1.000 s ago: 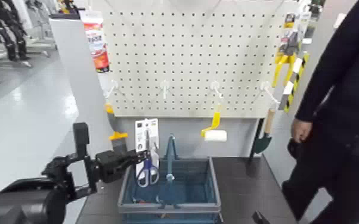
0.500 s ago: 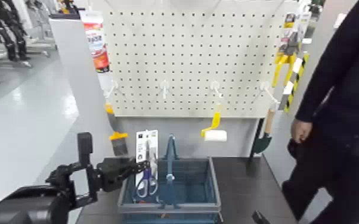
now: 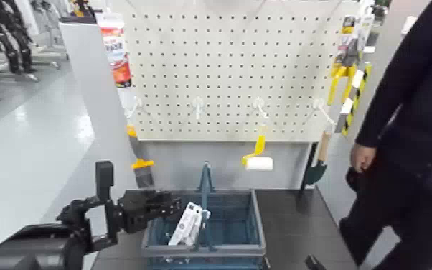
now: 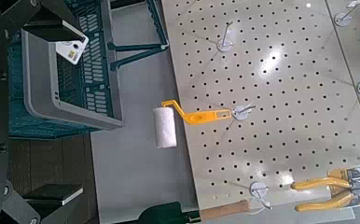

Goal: Put the blue scissors into the crate.

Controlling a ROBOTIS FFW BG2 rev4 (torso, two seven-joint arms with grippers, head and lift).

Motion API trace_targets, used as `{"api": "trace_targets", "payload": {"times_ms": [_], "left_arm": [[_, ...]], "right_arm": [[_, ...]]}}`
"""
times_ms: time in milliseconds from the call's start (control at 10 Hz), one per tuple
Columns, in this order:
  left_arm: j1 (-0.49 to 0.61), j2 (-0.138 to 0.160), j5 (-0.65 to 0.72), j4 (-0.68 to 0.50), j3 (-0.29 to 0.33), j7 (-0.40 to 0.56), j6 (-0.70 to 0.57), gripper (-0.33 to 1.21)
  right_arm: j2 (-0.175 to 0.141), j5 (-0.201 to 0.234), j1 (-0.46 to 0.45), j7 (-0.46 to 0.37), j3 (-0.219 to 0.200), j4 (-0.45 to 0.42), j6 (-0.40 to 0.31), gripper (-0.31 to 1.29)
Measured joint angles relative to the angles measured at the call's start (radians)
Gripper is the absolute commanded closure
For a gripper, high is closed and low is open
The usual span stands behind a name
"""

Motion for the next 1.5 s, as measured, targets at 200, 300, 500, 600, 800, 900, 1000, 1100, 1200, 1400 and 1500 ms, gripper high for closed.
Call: {"api": "trace_targets", "payload": {"times_ms": [200,300,500,600,800,900,1000,1100,1200,1400,1500], "left_arm": [[-0.002,-0.004,-0.003,-0.012,-0.001,0.002,-0.008,-0.11],[0.000,-0.005,-0.004,-0.026,-0.001,0.003,-0.009,-0.11],[0.036,-0.007,-0.010,-0.101,0.016,0.058,-0.012,-0.11],[0.073,-0.010,-0.024,-0.169,0.029,0.103,-0.016,-0.11],[0.171,-0.016,-0.069,-0.323,0.047,0.238,-0.046,-0.11],[0.228,-0.012,-0.077,-0.386,0.041,0.328,-0.085,-0.10],[0.295,-0.018,-0.076,-0.434,0.037,0.419,-0.149,-0.08],[0.370,-0.042,-0.078,-0.467,0.037,0.490,-0.217,-0.08],[0.442,-0.073,-0.099,-0.496,0.044,0.520,-0.259,-0.08],[0.553,-0.106,-0.129,-0.523,0.038,0.629,-0.377,-0.03],[0.603,-0.106,-0.131,-0.525,0.019,0.682,-0.435,-0.01]], "right_arm": [[0.000,-0.001,0.000,0.000,-0.001,0.000,0.000,0.15],[0.000,-0.001,0.000,0.000,0.000,0.000,0.000,0.15],[0.000,-0.002,0.000,0.000,0.000,0.000,0.000,0.15],[0.000,-0.003,0.001,0.001,0.000,0.000,0.000,0.15],[0.000,-0.003,0.002,0.002,0.000,-0.002,0.000,0.15],[-0.001,-0.003,0.003,0.002,0.000,-0.002,0.000,0.15],[-0.002,-0.003,0.004,0.002,0.000,-0.003,-0.002,0.14],[-0.003,-0.006,0.006,0.002,-0.001,-0.004,-0.004,0.14],[-0.003,-0.008,0.008,0.002,-0.002,-0.005,-0.006,0.14],[-0.004,-0.006,0.013,0.002,-0.006,-0.011,-0.006,0.14],[-0.005,-0.005,0.015,0.002,-0.008,-0.013,-0.005,0.14]]}}
